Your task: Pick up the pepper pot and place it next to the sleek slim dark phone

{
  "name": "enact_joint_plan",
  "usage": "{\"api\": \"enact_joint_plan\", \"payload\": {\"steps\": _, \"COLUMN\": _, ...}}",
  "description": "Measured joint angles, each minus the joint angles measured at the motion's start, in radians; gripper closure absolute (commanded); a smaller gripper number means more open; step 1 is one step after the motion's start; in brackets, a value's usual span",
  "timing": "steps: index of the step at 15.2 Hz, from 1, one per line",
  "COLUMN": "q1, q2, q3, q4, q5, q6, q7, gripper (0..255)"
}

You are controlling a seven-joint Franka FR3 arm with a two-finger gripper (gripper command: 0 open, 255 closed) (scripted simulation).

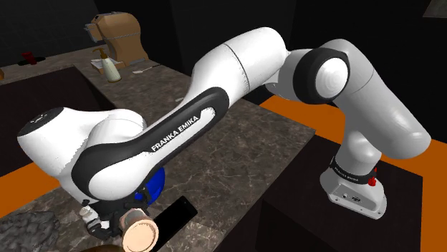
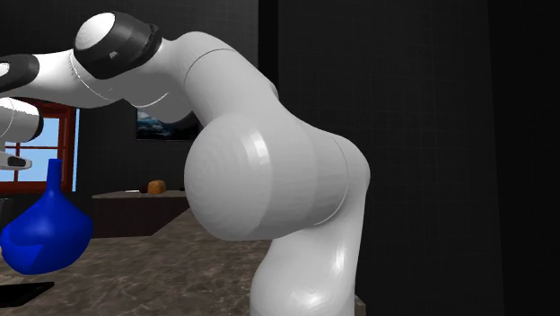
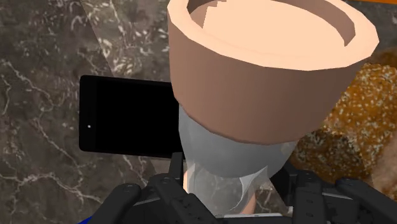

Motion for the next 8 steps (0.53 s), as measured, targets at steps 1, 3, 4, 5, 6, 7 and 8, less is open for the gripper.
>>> {"api": "enact_joint_plan", "payload": {"steps": 1, "q1": 0.002, "q2": -0.002, "q3": 0.001, "q4": 0.009, "q5": 0.001, "q6": -0.010, "q7": 0.000, "gripper": 255}}
{"api": "enact_joint_plan", "payload": {"steps": 3, "q1": 0.005, "q2": -0.007, "q3": 0.002, "q4": 0.030, "q5": 0.003, "q6": -0.036, "q7": -0.001, "gripper": 255}}
{"api": "enact_joint_plan", "payload": {"steps": 4, "q1": 0.004, "q2": -0.015, "q3": 0.004, "q4": 0.030, "q5": 0.005, "q6": -0.043, "q7": -0.001, "gripper": 255}}
{"api": "enact_joint_plan", "payload": {"steps": 5, "q1": 0.005, "q2": -0.015, "q3": 0.004, "q4": 0.043, "q5": 0.006, "q6": -0.056, "q7": -0.003, "gripper": 255}}
{"api": "enact_joint_plan", "payload": {"steps": 6, "q1": 0.009, "q2": -0.016, "q3": 0.005, "q4": 0.057, "q5": 0.007, "q6": -0.069, "q7": -0.002, "gripper": 255}}
{"api": "enact_joint_plan", "payload": {"steps": 7, "q1": 0.009, "q2": -0.019, "q3": 0.006, "q4": 0.065, "q5": 0.008, "q6": -0.081, "q7": -0.004, "gripper": 255}}
{"api": "enact_joint_plan", "payload": {"steps": 8, "q1": 0.011, "q2": -0.017, "q3": 0.006, "q4": 0.081, "q5": 0.008, "q6": -0.094, "q7": -0.006, "gripper": 255}}
